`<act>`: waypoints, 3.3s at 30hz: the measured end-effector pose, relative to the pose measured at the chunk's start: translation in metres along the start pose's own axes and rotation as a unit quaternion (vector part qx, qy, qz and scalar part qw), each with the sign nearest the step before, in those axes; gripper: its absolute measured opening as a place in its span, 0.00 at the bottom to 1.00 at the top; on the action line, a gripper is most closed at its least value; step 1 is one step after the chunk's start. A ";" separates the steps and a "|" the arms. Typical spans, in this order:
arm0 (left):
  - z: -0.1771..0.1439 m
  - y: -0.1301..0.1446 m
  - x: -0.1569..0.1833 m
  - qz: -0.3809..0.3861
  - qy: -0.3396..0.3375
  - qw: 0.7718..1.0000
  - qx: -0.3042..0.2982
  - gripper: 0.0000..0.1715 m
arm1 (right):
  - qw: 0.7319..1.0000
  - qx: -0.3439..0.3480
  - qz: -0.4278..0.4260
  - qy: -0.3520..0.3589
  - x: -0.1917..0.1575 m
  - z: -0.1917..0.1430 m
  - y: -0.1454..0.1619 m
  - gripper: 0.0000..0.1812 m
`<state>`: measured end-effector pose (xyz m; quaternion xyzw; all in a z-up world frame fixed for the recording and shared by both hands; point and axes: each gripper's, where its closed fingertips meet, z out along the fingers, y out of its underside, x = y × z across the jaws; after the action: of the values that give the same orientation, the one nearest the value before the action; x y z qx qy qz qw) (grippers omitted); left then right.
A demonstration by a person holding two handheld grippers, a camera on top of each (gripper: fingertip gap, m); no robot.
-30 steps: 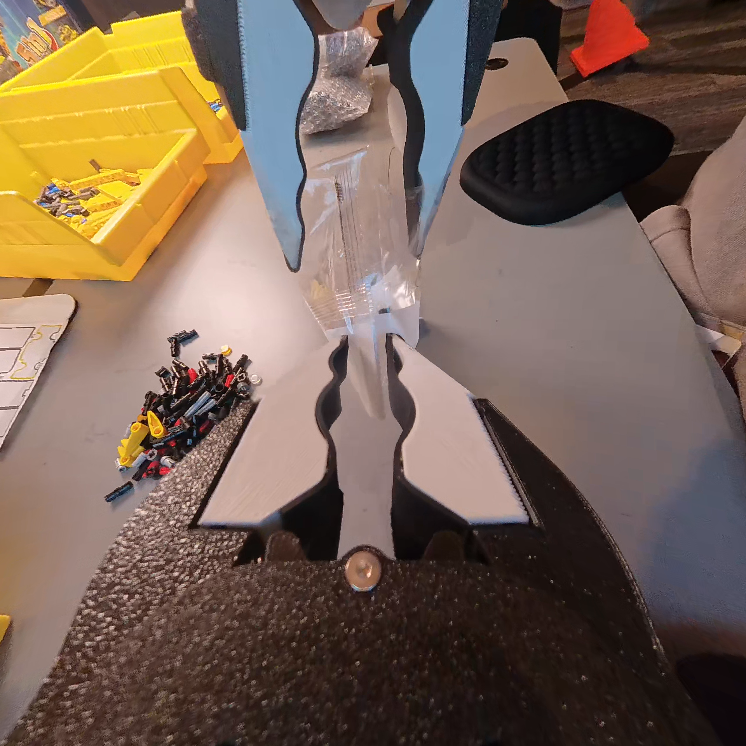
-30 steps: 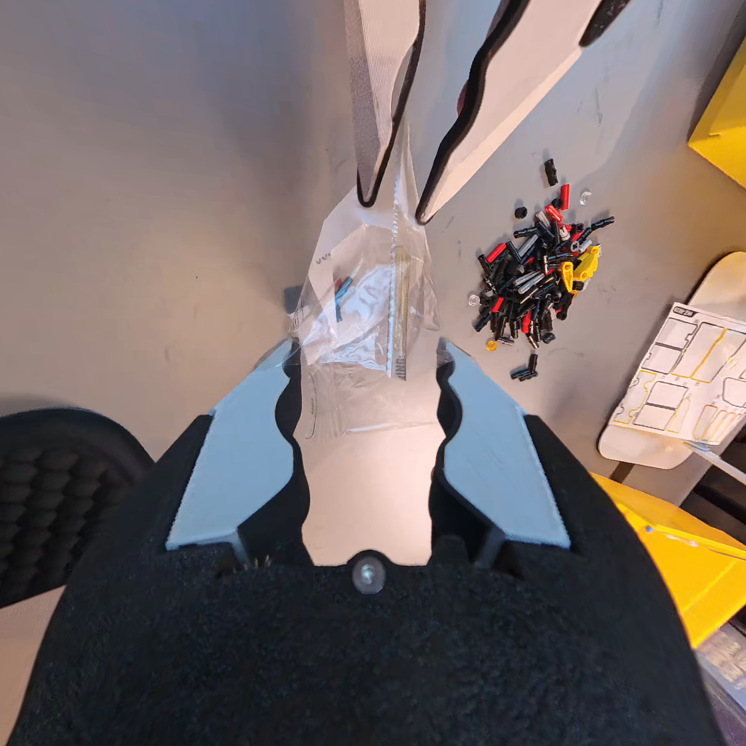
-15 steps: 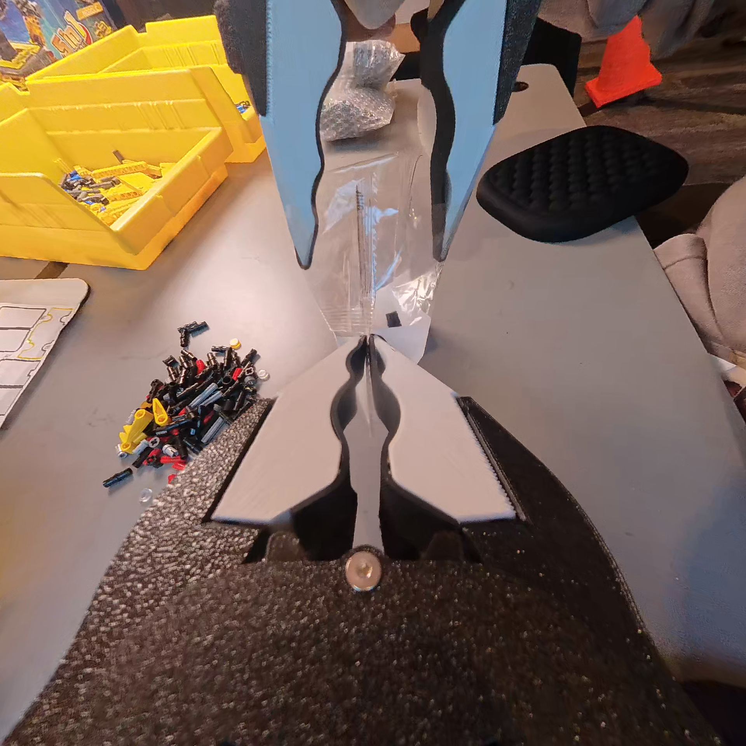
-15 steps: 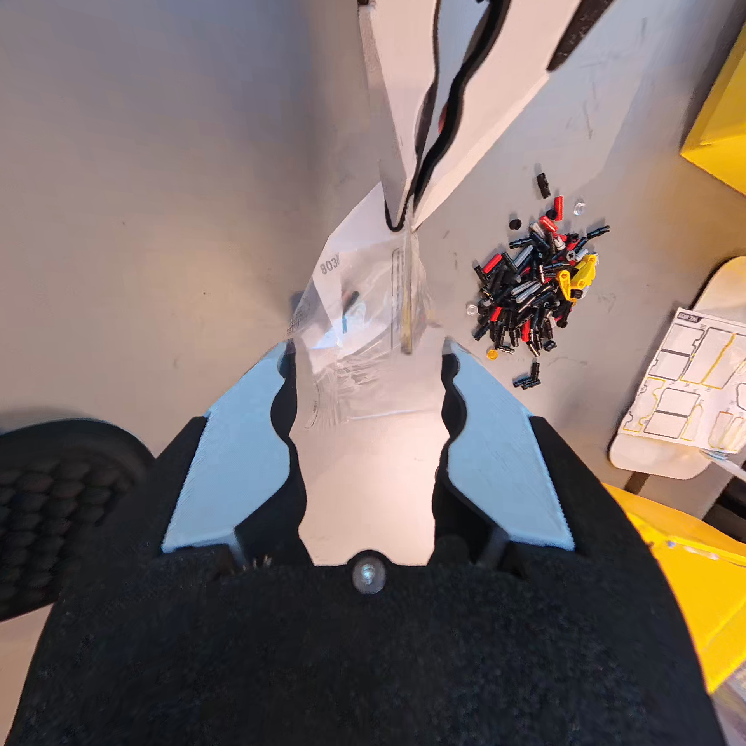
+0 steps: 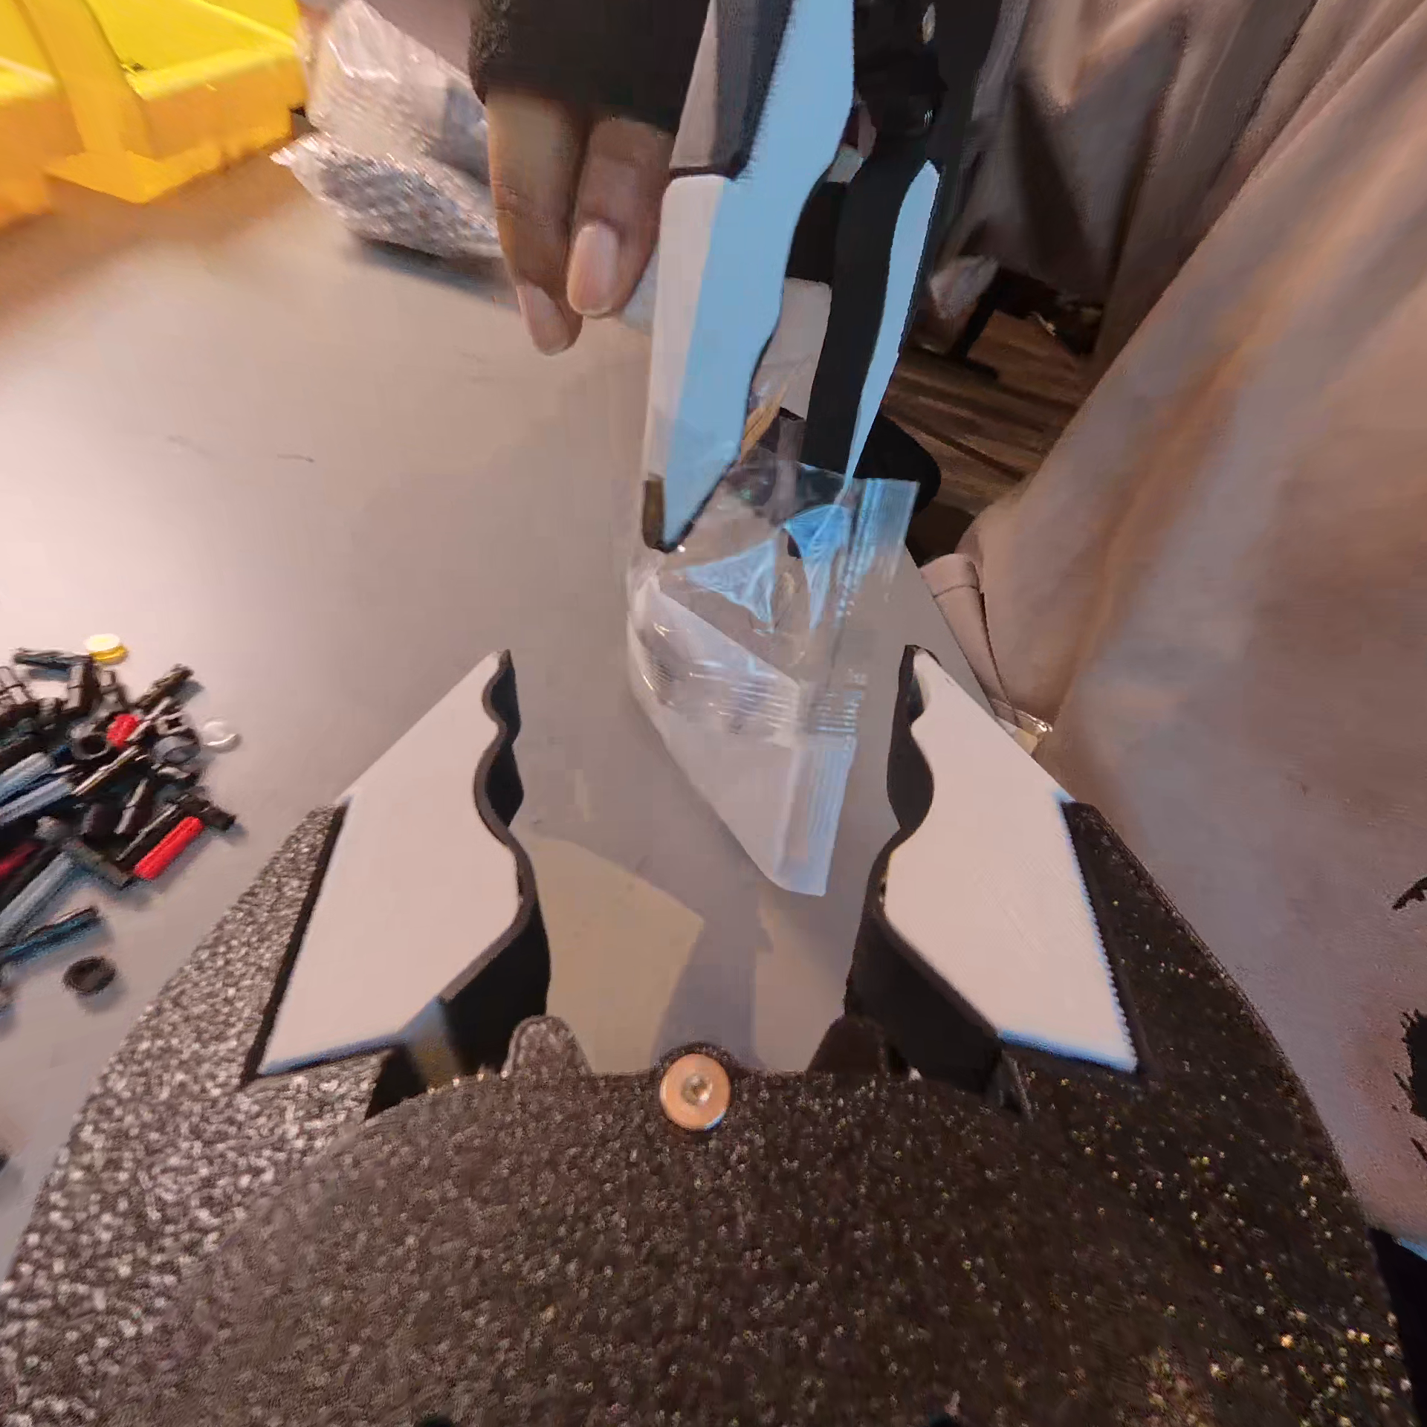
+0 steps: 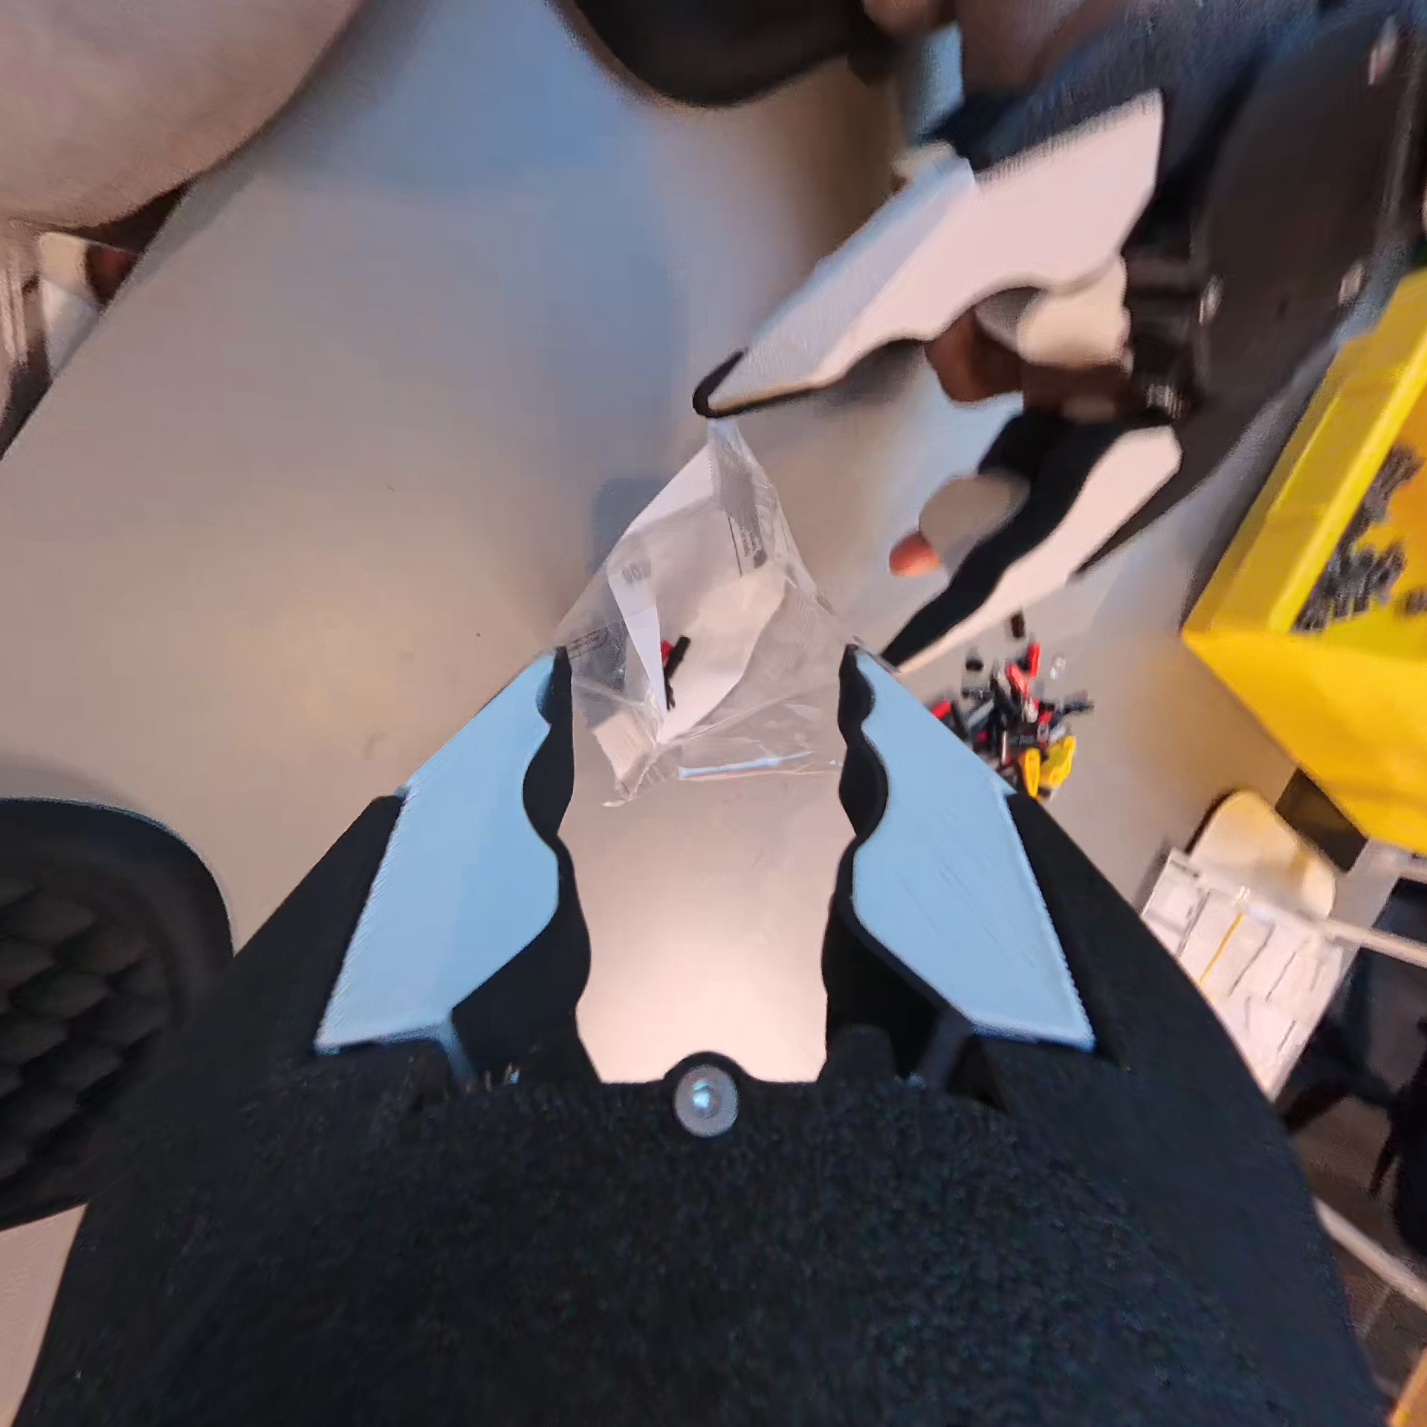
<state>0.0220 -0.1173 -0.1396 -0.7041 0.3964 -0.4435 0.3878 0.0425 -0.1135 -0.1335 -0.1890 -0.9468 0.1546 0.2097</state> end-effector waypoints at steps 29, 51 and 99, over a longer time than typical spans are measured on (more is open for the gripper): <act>0.034 0.023 -0.032 0.017 -0.244 0.965 -0.090 0.47 | 0.842 0.218 0.416 0.267 0.048 -0.029 0.037 0.03; 0.037 0.020 0.039 0.138 0.015 0.984 -0.115 0.83 | 0.907 0.337 0.213 -0.135 0.010 -0.040 0.001 0.00; 0.009 0.034 -0.028 0.091 -0.263 0.955 -0.105 0.61 | 0.966 0.207 0.114 0.107 0.013 0.007 -0.025 0.00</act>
<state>0.0148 -0.1032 -0.1817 -0.7933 0.3874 -0.1615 0.4410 0.0209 -0.1311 -0.1258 -0.2632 -0.8384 0.3494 0.3251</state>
